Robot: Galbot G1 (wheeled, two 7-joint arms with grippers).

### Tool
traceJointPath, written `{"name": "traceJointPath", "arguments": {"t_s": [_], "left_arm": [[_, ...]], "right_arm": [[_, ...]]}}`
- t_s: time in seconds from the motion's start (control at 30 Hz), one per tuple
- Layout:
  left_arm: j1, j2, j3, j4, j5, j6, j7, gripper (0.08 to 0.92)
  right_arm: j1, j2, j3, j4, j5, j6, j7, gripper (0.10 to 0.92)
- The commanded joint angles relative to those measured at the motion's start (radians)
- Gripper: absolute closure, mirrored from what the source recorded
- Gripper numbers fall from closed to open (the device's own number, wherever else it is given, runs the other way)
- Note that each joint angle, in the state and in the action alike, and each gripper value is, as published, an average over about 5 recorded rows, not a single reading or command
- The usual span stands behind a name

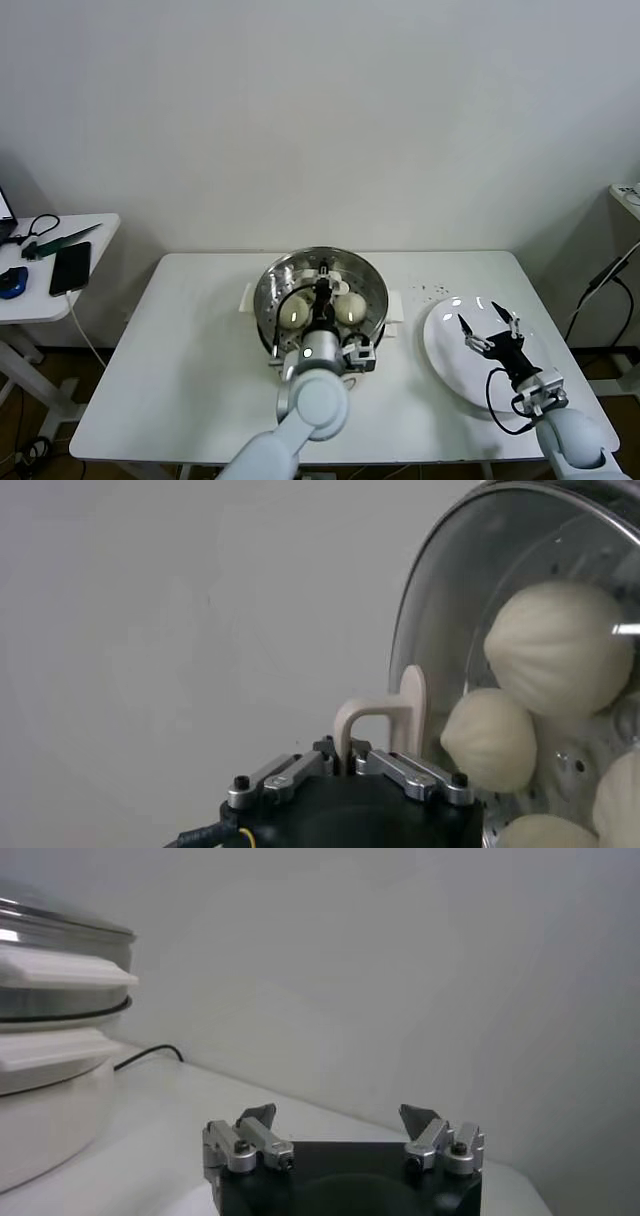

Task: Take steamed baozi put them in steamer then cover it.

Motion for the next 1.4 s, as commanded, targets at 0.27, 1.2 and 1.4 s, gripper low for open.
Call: {"name": "traceJointPath", "arguments": {"t_s": [0.27, 1.2, 1.4], "left_arm": [[0.007, -0.007, -0.009, 0.033, -0.017, 0.049, -0.052, 0.848], [0.048, 0.080, -0.002, -0.143, -0.103, 0.049, -0.040, 0.609], [0.107, 0.137, -0.018, -0.249, -0.159, 0.048, -0.055, 0.436]], "right_arm": [[-0.001, 0.002, 0.004, -0.003, -0.008, 0.006, -0.008, 0.203], [0.001, 0.010, 0.001, -0.008, -0.030, -0.011, -0.019, 0.203], [0.001, 0.009, 0.006, 0.003, -0.048, -0.045, -0.017, 0.203]]}}
